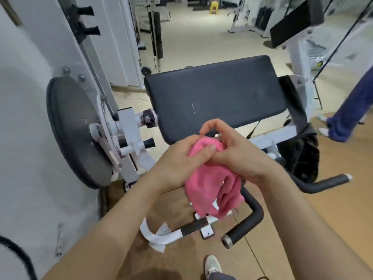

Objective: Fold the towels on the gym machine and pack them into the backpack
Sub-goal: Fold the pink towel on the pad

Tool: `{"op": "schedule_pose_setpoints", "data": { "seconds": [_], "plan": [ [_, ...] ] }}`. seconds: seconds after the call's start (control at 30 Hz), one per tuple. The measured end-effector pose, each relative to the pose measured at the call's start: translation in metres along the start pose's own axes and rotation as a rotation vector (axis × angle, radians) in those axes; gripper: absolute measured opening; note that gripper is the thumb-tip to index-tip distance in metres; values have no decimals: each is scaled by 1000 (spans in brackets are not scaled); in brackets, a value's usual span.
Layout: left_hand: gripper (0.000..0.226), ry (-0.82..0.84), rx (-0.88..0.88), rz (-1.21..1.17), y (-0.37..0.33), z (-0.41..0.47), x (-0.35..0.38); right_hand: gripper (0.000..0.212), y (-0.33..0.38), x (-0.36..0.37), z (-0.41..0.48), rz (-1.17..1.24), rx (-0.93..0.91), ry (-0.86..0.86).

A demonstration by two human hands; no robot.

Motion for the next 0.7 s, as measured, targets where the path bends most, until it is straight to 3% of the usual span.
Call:
{"op": "schedule_pose_setpoints", "data": {
  "seconds": [0.1,0.27,0.33,0.5,0.7],
  "plan": [
    [14,-21,49,99,-15,21,23,39,-6,-34,-20,-52,-12,-124],
    [26,-19,131,757,-35,61,64,40,-43,-90,-42,-150,-8,-264],
    [29,-58,179,683,-45,76,86,31,-63,-125,-49,-191,20,-305],
    [24,-282,193,233,-69,127,146,14,-110,-213,-60,-238,51,-141],
    [19,-469,126,6,-86,177,200,28,-149,-297,-70,-233,175,-75]
  ]
}}
Point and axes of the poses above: each hand's wrist, its own z-axis towards the middle knuckle, its own x-axis out of the palm, y = z × x, the point moved 5 cm from there along z, towards the middle knuckle
